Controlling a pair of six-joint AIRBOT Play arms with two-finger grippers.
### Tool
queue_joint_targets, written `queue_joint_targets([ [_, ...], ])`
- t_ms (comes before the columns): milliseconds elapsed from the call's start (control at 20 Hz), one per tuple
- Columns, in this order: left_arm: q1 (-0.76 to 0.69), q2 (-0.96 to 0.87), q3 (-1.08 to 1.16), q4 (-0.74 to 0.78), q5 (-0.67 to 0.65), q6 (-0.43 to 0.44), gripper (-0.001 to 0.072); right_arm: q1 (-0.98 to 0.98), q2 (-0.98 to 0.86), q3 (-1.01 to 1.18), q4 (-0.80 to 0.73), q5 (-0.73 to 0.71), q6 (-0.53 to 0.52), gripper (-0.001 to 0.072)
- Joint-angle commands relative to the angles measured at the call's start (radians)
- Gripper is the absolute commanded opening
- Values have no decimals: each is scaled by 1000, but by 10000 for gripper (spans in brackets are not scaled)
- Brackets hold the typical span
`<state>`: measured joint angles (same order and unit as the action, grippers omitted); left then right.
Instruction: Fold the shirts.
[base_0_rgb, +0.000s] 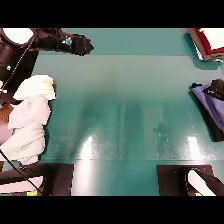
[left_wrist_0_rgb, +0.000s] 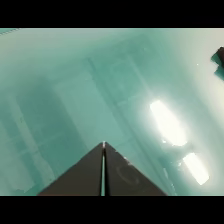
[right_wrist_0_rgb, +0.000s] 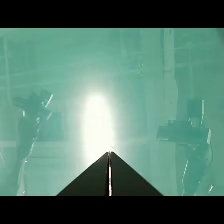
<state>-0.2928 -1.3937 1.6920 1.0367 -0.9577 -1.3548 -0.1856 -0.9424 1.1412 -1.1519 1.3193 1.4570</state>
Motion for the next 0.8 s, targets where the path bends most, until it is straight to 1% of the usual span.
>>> queue_joint_targets([
  [0, 0, 1, 0, 0, 1, 0, 29, 1, 1, 0, 0, 1, 1, 14],
  [550, 0, 1, 0, -2, 1, 0, 29, 1, 1, 0, 0, 7, 0, 14],
  [650, 0, 1, 0, -9, 44, 5, 28, 1, 1, 0, 0, 12, 0, 14],
  [700, 13, 3, 8, 19, 48, 0, 29, 1, 1, 0, 0, 13, 0, 14],
  [750, 47, 5, 27, 74, 11, -8, 29, 1, 1, 0, 0, 12, 0, 14],
])
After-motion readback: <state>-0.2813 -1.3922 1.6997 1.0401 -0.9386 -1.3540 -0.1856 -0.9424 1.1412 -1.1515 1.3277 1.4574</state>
